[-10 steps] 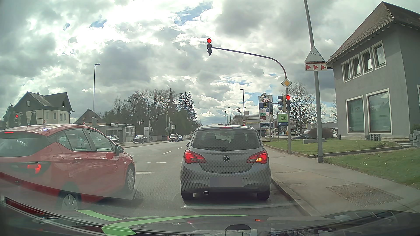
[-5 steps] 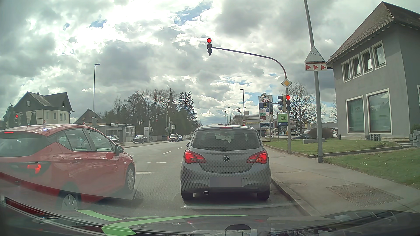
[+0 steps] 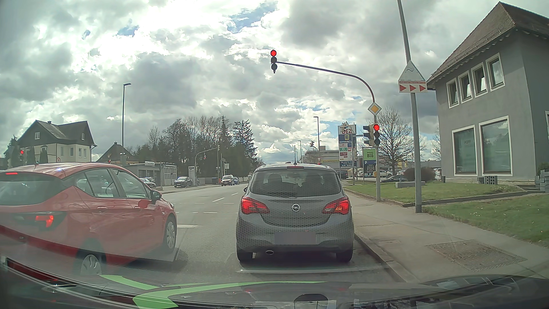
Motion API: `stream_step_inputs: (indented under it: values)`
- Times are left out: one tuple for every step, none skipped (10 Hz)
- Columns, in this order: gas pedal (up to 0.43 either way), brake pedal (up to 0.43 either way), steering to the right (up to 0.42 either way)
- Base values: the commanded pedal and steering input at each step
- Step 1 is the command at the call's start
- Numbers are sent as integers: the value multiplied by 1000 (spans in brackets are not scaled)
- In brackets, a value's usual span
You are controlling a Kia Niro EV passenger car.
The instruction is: Follow the waypoints while adhering to traffic rules and regulations
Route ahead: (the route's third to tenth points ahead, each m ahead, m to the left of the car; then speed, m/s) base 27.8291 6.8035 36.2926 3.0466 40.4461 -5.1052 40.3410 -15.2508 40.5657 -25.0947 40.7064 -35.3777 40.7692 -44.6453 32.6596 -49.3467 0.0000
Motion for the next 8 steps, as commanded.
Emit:
stream_step_inputs:
  values:
    - [0, 317, -4]
    - [0, 317, -3]
    - [0, 317, -4]
    - [0, 317, -3]
    - [0, 317, -4]
    - [0, 317, -4]
    - [0, 317, -3]
    - [0, 317, -4]
